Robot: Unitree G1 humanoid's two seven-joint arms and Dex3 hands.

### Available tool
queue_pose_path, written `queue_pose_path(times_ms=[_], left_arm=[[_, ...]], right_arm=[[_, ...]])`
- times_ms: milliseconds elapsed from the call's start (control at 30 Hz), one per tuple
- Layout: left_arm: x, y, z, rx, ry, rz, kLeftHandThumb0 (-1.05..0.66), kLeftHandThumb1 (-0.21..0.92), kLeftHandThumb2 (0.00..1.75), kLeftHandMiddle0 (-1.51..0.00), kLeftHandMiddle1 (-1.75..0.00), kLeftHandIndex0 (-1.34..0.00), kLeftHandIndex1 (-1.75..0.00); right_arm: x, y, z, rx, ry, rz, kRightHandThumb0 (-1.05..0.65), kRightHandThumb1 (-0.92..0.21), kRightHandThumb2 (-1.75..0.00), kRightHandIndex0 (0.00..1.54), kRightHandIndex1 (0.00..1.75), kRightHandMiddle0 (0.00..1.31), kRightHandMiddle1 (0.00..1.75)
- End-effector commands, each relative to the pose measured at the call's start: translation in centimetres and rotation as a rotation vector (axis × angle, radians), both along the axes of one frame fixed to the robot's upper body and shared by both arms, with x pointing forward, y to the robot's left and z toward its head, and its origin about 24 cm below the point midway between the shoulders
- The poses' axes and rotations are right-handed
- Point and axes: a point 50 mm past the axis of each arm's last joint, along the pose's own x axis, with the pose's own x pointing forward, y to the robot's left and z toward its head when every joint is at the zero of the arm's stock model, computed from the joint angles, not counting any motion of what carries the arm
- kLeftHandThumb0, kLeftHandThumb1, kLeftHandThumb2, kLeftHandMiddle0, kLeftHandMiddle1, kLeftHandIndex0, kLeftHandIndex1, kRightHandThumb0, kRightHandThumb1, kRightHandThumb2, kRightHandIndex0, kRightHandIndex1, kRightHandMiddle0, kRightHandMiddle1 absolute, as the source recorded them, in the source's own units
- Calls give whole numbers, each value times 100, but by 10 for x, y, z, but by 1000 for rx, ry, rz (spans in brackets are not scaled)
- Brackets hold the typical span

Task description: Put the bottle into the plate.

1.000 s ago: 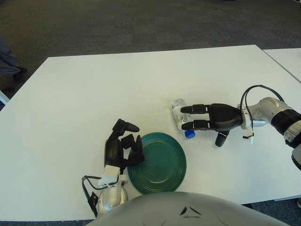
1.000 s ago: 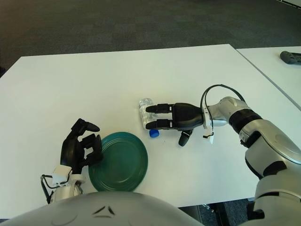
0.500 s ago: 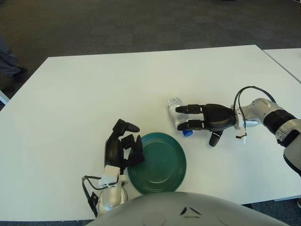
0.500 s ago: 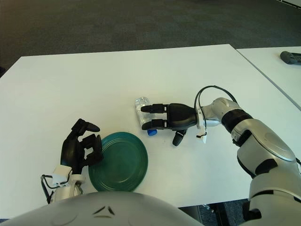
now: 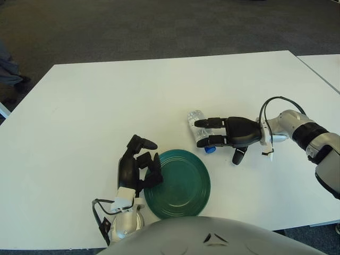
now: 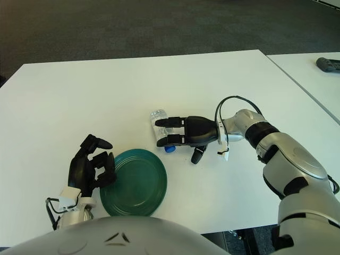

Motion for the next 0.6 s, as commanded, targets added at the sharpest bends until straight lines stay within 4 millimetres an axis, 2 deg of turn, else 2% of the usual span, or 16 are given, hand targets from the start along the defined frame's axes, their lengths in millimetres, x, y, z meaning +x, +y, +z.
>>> queue_pose_path(times_ms=[0, 567], left_arm=[[3, -20, 4, -92, -14, -17, -47, 37, 125, -129, -175, -57, -175], [8, -22, 0, -104, -2, -2, -47, 37, 125, -129, -175, -58, -175]], right_arm=[[5, 3, 10, 13, -29, 14, -96, -92, -71, 22, 1, 0, 41], [12, 12, 23, 42, -60, 46, -95, -92, -68, 27, 2, 0, 55]])
